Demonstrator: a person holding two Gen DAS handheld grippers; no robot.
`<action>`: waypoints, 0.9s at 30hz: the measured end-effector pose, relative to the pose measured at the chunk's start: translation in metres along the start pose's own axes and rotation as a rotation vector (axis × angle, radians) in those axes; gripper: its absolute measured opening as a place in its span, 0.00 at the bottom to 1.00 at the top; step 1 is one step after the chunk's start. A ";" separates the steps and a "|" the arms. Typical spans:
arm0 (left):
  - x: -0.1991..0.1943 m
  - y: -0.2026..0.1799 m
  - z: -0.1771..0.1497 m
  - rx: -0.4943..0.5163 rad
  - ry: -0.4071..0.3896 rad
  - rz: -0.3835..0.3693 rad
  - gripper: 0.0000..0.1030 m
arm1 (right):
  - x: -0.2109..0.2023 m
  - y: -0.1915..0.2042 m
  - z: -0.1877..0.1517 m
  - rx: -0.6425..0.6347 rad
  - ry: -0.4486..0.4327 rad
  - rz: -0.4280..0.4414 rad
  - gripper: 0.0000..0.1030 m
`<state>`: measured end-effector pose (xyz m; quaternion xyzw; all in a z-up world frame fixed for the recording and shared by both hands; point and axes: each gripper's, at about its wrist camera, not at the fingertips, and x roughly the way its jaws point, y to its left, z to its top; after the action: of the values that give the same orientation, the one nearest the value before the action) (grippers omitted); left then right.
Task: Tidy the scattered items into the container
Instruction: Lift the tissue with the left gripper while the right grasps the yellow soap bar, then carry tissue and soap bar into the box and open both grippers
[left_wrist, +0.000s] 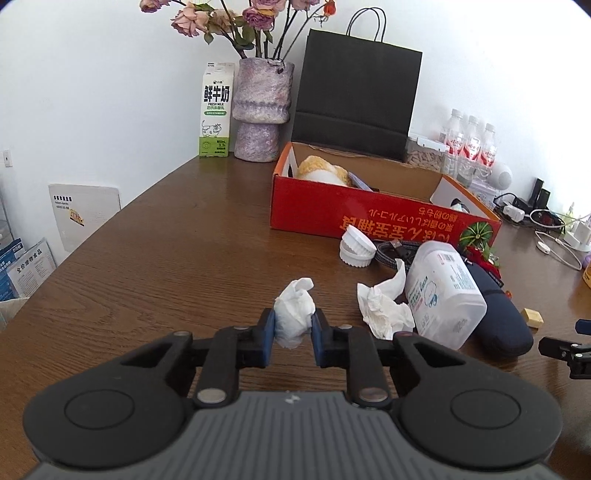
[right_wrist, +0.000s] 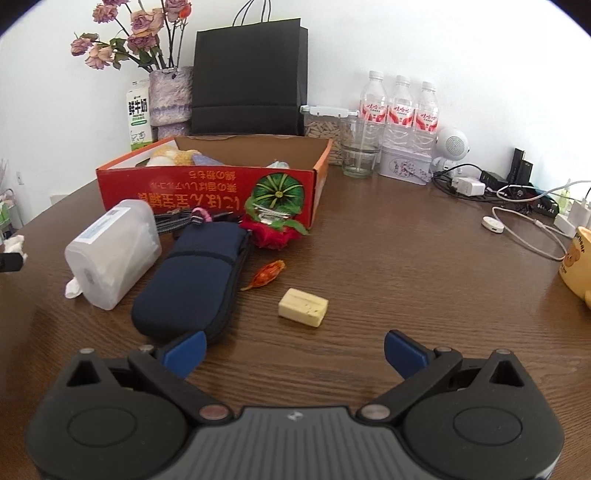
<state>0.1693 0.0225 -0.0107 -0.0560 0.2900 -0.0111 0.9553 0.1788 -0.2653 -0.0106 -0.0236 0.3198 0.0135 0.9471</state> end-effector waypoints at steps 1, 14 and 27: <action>-0.001 0.001 0.001 -0.005 -0.003 0.004 0.20 | 0.003 -0.003 0.003 0.005 0.000 -0.007 0.98; -0.003 0.010 0.001 -0.040 -0.001 0.016 0.21 | 0.040 -0.001 0.018 0.056 0.022 0.002 0.47; -0.001 0.006 0.003 -0.035 -0.002 -0.023 0.21 | 0.026 0.001 0.018 0.042 -0.018 0.046 0.33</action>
<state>0.1701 0.0289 -0.0086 -0.0760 0.2883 -0.0171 0.9544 0.2107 -0.2626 -0.0121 0.0039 0.3119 0.0285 0.9497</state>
